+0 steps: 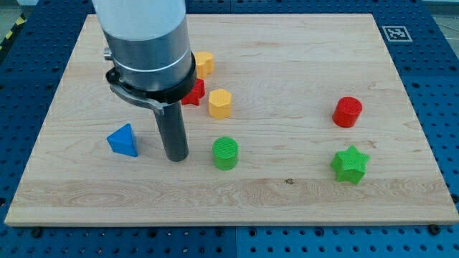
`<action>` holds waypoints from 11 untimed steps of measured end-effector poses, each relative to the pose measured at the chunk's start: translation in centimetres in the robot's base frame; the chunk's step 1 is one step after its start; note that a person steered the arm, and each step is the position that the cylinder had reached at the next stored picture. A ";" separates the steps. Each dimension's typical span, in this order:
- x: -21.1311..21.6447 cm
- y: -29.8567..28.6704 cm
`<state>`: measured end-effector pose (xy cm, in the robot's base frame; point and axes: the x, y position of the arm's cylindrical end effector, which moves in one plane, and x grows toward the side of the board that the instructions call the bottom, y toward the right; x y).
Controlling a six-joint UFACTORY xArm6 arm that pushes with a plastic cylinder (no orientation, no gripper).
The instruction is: Place your arm to the bottom of the blue triangle
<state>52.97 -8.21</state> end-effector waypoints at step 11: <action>0.9 -7.2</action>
